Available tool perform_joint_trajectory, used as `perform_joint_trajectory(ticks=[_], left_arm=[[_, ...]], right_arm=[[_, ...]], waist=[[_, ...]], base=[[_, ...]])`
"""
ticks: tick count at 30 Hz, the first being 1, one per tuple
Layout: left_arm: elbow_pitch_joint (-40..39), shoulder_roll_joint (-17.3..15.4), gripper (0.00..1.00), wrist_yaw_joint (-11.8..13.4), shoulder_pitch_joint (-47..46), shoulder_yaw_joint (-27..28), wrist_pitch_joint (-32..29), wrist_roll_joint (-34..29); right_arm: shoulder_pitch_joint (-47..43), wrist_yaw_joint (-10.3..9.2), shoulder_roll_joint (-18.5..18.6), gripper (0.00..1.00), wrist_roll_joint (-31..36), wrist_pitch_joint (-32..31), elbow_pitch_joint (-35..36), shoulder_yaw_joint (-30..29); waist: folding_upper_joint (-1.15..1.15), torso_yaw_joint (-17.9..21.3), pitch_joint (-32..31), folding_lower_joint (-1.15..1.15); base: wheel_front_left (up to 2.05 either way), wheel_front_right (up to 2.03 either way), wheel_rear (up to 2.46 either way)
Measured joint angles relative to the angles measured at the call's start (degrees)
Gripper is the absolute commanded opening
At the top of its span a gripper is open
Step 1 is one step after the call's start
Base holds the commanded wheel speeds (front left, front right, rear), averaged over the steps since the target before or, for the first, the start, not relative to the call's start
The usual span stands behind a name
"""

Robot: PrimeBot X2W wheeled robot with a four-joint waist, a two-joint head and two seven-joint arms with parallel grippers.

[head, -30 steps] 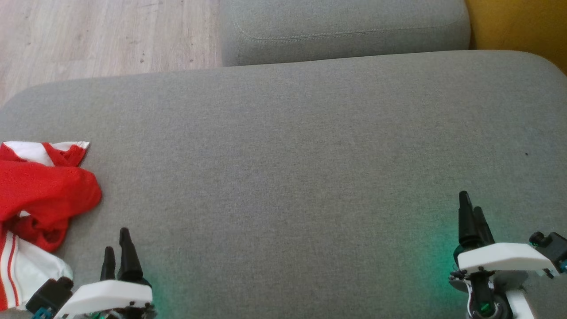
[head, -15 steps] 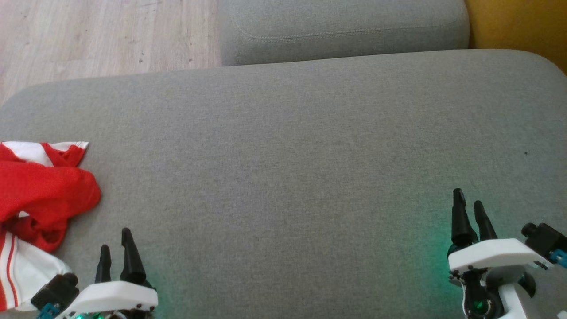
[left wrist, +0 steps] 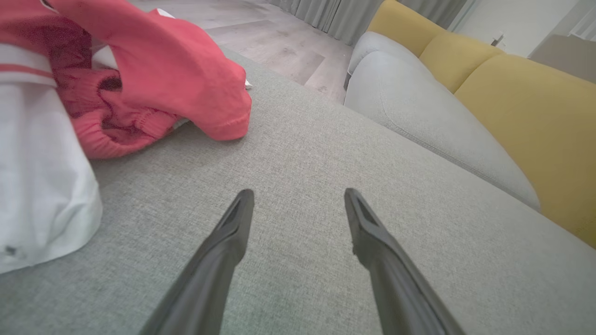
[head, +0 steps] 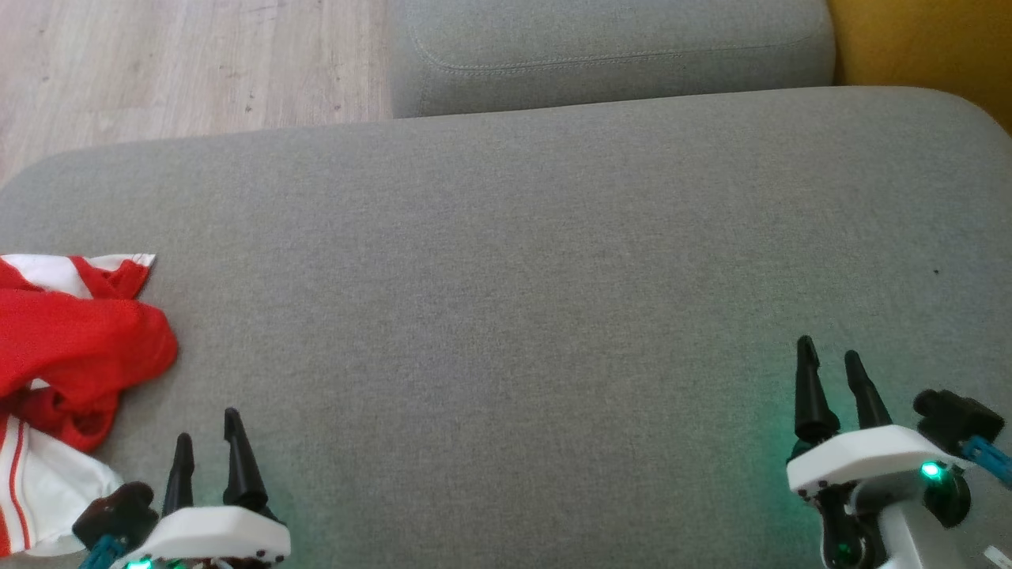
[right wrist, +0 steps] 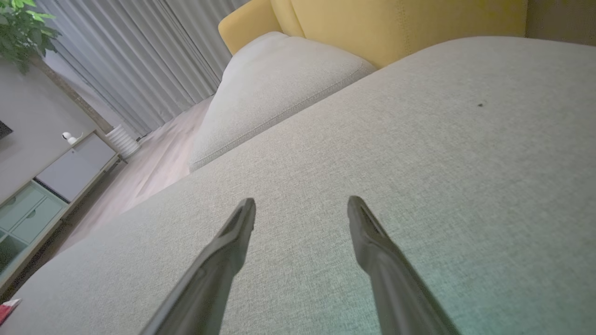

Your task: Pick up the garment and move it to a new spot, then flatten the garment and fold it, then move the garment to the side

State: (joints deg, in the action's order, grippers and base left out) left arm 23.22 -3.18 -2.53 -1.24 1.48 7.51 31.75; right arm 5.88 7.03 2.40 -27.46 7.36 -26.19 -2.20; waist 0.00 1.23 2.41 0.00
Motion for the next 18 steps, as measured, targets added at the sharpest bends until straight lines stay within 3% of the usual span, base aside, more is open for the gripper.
perform_joint_trajectory(ticks=[18], left_arm=[[0.3,-1.1,1.00,1.0,-0.1,-2.5,2.7,-14.3]], right_arm=[[1.4,0.01,0.0,1.00,17.1,2.9,-0.6,4.4]], waist=[[0.00,-0.1,0.5,0.00]], base=[[0.00,0.00,0.00]])
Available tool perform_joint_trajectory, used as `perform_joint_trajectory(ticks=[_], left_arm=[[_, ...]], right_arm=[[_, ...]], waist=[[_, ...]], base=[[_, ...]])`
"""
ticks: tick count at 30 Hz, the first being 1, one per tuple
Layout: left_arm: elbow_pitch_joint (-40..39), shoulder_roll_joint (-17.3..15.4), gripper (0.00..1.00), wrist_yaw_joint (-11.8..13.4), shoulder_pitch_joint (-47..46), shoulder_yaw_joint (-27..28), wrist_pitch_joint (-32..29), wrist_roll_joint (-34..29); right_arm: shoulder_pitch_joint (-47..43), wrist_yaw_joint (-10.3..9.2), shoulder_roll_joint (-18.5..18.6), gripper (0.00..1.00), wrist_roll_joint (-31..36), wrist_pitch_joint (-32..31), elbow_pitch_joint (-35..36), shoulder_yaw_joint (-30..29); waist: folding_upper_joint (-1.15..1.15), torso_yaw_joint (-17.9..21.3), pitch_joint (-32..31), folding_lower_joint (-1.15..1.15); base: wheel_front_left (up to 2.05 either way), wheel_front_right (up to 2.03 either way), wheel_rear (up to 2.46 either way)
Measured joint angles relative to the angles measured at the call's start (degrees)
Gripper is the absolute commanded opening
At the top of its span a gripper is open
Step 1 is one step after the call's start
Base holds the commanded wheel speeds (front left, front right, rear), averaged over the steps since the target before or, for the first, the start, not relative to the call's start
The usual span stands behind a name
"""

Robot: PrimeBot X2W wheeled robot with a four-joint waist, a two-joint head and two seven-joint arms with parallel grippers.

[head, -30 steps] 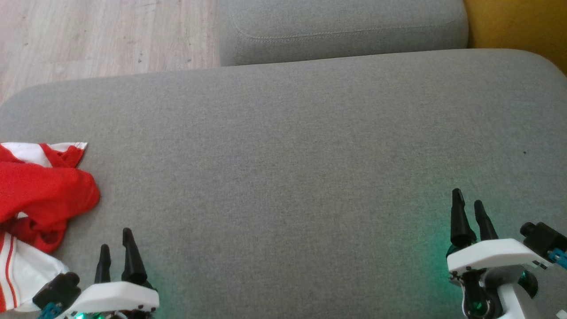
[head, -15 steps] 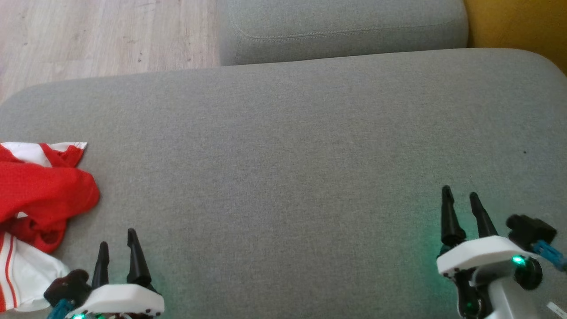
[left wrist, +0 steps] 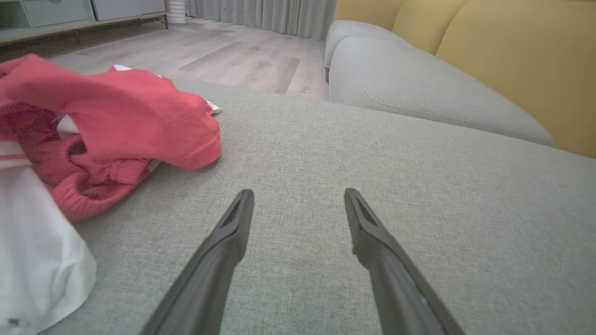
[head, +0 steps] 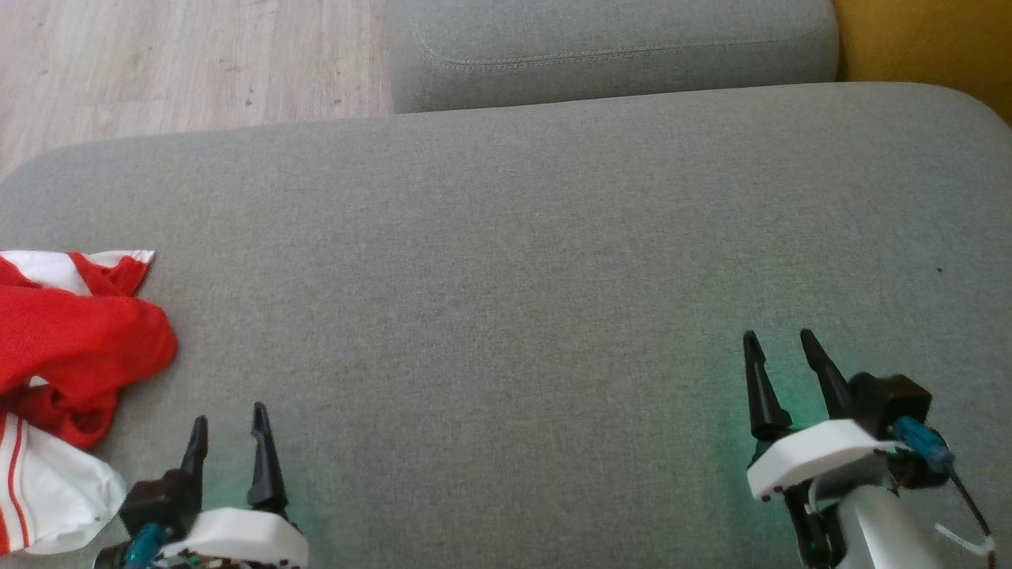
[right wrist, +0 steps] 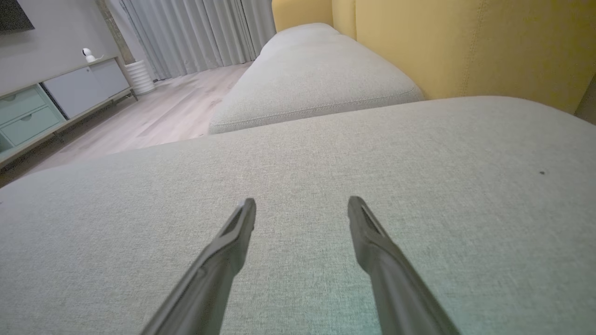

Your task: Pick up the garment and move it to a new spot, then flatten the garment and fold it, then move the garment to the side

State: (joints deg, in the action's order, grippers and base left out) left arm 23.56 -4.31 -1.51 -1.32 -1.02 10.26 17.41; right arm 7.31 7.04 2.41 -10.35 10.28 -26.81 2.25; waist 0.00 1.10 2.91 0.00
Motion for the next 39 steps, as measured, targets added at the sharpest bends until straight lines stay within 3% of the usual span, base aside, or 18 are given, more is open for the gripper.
perform_joint_trajectory(ticks=[23,28,34,39], left_arm=[[-0.1,-0.3,1.00,2.0,-1.0,-1.0,4.0,-15.0],[-0.1,-0.2,1.00,2.2,-1.0,-0.5,4.1,-15.3],[-0.3,0.6,1.00,3.3,-1.0,1.6,4.1,-13.7],[-0.2,1.3,1.00,3.5,-0.9,3.0,4.1,-13.2]], right_arm=[[1.6,0.01,0.1,1.00,16.0,3.9,-2.2,0.7],[1.6,0.01,0.1,1.00,16.4,3.9,-2.5,0.3],[1.6,0.01,0.1,1.00,16.3,3.9,-2.4,1.0],[1.6,0.01,0.2,1.00,15.7,3.9,-2.3,3.2]], waist=[[0.00,0.3,0.4,0.00],[0.00,0.0,0.2,0.00],[0.00,-2.4,0.6,0.00],[0.00,-6.8,1.6,0.00]], base=[[0.00,0.00,0.00],[0.00,0.00,0.00],[0.00,0.00,0.00],[0.00,0.00,0.00]])
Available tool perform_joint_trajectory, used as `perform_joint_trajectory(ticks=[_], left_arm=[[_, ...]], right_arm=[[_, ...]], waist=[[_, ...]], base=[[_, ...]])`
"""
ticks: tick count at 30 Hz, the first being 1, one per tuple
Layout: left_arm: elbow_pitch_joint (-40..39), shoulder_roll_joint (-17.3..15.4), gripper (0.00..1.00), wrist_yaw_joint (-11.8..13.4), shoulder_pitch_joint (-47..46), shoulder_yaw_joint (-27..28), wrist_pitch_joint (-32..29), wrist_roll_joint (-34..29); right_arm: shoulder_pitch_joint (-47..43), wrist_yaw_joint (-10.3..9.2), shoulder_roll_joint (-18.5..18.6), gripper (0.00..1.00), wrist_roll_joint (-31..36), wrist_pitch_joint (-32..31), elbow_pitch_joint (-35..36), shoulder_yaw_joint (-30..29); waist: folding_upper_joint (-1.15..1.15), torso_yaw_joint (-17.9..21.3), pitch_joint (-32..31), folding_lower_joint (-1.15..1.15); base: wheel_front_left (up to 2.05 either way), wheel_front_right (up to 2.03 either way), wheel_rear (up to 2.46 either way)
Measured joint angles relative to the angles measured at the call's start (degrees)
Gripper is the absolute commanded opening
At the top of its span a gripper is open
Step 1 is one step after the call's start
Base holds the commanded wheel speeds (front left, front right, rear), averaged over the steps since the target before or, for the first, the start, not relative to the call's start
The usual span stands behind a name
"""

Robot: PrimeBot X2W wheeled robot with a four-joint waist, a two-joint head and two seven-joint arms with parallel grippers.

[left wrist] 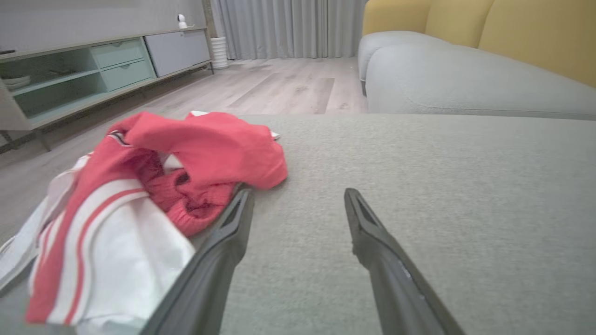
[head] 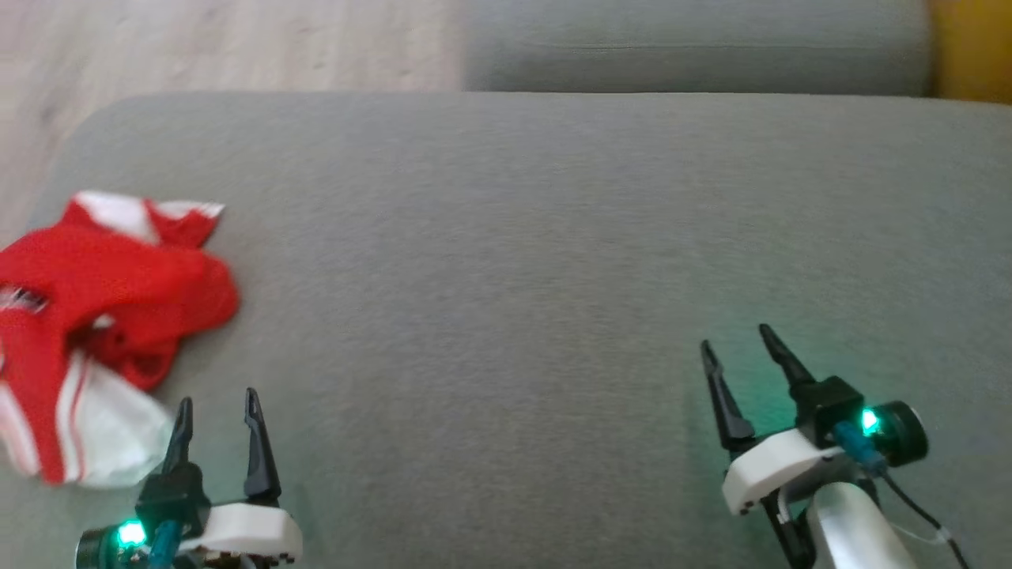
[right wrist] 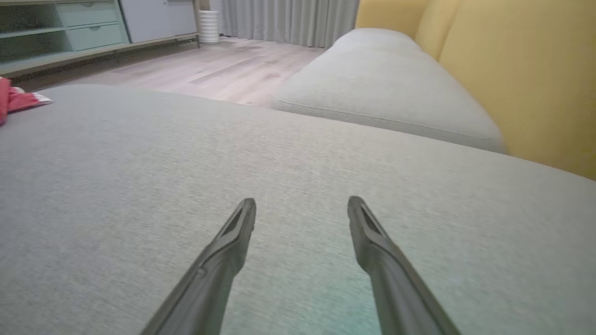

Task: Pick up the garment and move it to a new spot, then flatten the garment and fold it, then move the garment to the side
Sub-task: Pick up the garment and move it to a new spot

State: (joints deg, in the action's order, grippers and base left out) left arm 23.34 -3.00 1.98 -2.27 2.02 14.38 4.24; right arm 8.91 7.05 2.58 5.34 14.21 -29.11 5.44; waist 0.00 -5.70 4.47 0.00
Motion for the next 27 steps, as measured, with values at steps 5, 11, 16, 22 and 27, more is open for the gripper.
perform_joint_trajectory(ticks=[5,11,16,22,27], left_arm=[[0.4,0.2,1.00,-0.2,0.0,1.7,0.0,0.6],[0.6,0.3,1.00,-0.4,0.0,2.9,0.0,1.4],[1.5,0.4,1.00,-1.8,0.0,3.5,0.0,2.4],[2.4,0.5,1.00,-5.6,-5.8,3.6,0.0,3.5],[5.1,-3.3,1.00,-7.1,-16.9,3.6,0.1,2.4]], right_arm=[[1.1,0.00,0.1,1.00,-1.1,0.0,-0.1,4.6],[4.1,0.00,0.1,1.00,-3.1,0.0,-0.5,11.1],[4.8,0.00,0.1,1.00,-3.8,0.0,-0.9,13.2],[5.0,0.00,1.1,1.00,-3.8,0.0,-0.5,14.2],[6.4,0.00,2.1,1.00,-4.4,0.0,1.0,14.7]], waist=[[0.00,-5.7,1.0,0.00],[0.00,-11.8,2.5,0.00],[0.00,-14.0,4.5,0.00],[0.00,-13.8,7.1,0.00],[0.00,-12.6,9.5,0.01]], base=[[0.00,0.00,0.00],[0.00,0.00,0.00],[0.00,0.00,0.00],[0.00,0.00,0.00],[0.00,0.00,0.00]])
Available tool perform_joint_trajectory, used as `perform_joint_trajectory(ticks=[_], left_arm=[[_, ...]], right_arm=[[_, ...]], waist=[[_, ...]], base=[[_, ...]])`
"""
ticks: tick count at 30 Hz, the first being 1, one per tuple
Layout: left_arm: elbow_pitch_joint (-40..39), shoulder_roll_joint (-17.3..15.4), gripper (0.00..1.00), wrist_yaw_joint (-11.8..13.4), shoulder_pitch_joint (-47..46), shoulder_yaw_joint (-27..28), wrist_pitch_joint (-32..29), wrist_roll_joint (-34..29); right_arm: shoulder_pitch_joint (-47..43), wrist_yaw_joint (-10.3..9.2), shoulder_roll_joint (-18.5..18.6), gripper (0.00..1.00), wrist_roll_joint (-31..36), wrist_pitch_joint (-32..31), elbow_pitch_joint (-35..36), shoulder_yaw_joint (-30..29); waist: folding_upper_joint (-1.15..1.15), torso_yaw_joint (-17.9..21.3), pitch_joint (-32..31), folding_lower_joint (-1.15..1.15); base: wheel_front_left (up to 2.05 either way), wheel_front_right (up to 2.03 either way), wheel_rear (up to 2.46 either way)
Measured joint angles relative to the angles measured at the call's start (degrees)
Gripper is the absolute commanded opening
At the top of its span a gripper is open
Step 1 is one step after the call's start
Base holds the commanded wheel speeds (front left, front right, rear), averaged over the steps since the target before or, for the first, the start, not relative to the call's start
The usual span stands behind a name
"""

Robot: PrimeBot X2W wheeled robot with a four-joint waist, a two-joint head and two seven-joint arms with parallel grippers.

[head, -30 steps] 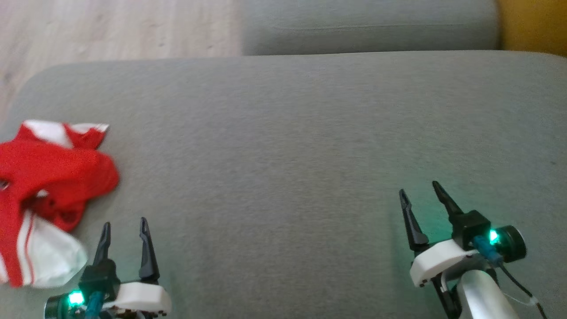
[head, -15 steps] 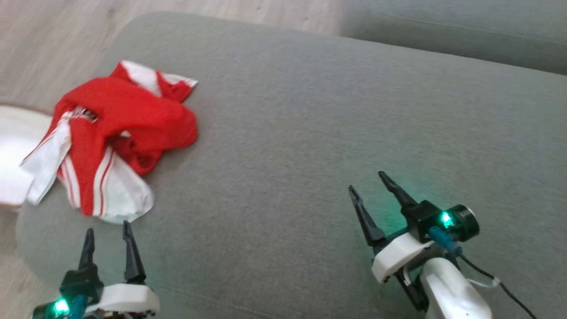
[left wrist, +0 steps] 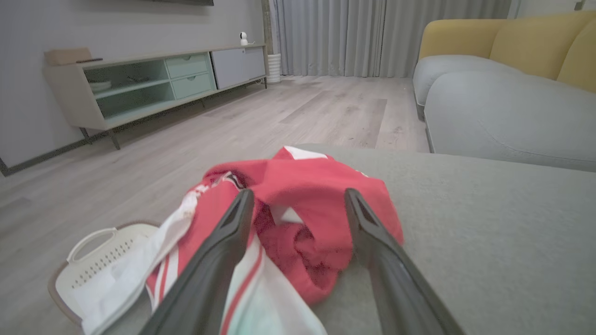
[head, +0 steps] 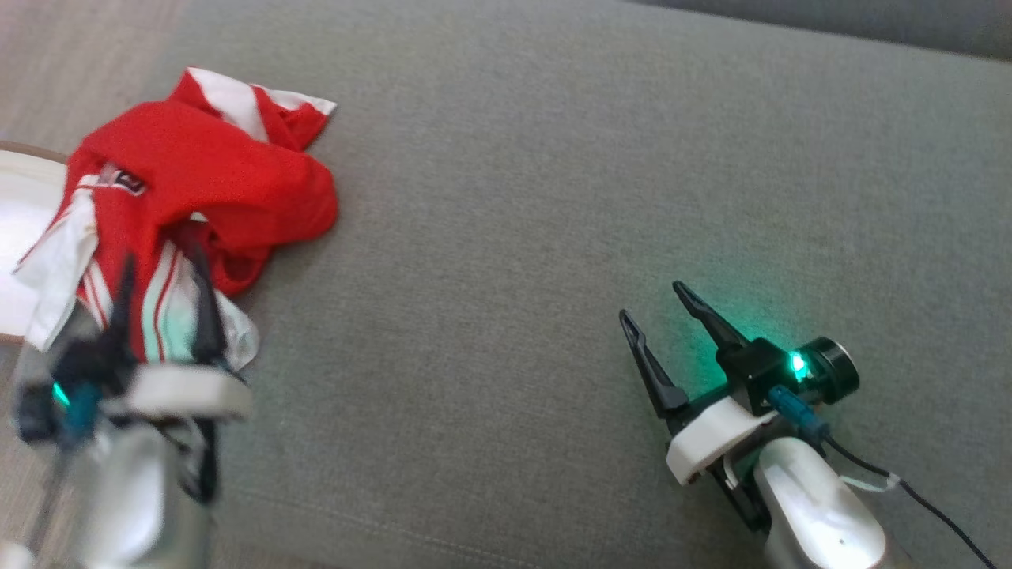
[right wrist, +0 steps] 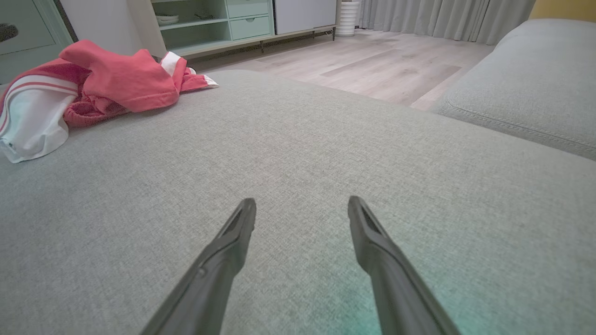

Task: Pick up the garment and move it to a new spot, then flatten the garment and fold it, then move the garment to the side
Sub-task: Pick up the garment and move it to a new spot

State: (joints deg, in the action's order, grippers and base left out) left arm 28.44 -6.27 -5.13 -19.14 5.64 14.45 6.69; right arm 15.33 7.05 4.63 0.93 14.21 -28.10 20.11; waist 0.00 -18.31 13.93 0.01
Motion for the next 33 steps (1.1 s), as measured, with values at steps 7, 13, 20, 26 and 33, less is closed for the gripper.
perform_joint_trajectory(ticks=[7,13,20,26,33], left_arm=[[9.8,-6.6,1.00,-0.5,-11.5,0.3,-3.9,-0.2],[20.7,-11.0,1.00,1.5,-18.5,3.7,-9.7,0.5],[30.8,-12.5,1.00,3.6,-20.1,5.9,-14.6,2.9],[34.7,-13.9,0.69,2.0,-23.1,7.2,-16.9,4.8],[36.2,-15.0,0.00,0.0,-24.4,5.6,-17.0,5.3]], right_arm=[[0.7,0.01,0.5,1.00,-0.5,0.0,1.2,1.5],[3.2,0.01,1.8,1.00,-1.0,0.0,2.2,2.1],[4.4,0.01,2.1,1.00,-1.1,0.5,4.3,1.8],[5.2,0.01,2.0,1.00,-1.6,0.6,5.2,1.7],[5.5,0.02,1.6,1.00,-2.4,0.7,5.1,1.6]], waist=[[0.00,2.2,2.9,0.00],[0.00,5.4,5.9,0.00],[0.00,9.2,9.1,-0.01],[0.00,11.1,10.8,-0.01],[0.00,11.9,11.0,-0.01]], base=[[0.00,0.00,0.00],[0.00,0.00,0.00],[0.00,0.00,0.00],[0.00,0.00,0.00],[0.00,0.00,0.00]])
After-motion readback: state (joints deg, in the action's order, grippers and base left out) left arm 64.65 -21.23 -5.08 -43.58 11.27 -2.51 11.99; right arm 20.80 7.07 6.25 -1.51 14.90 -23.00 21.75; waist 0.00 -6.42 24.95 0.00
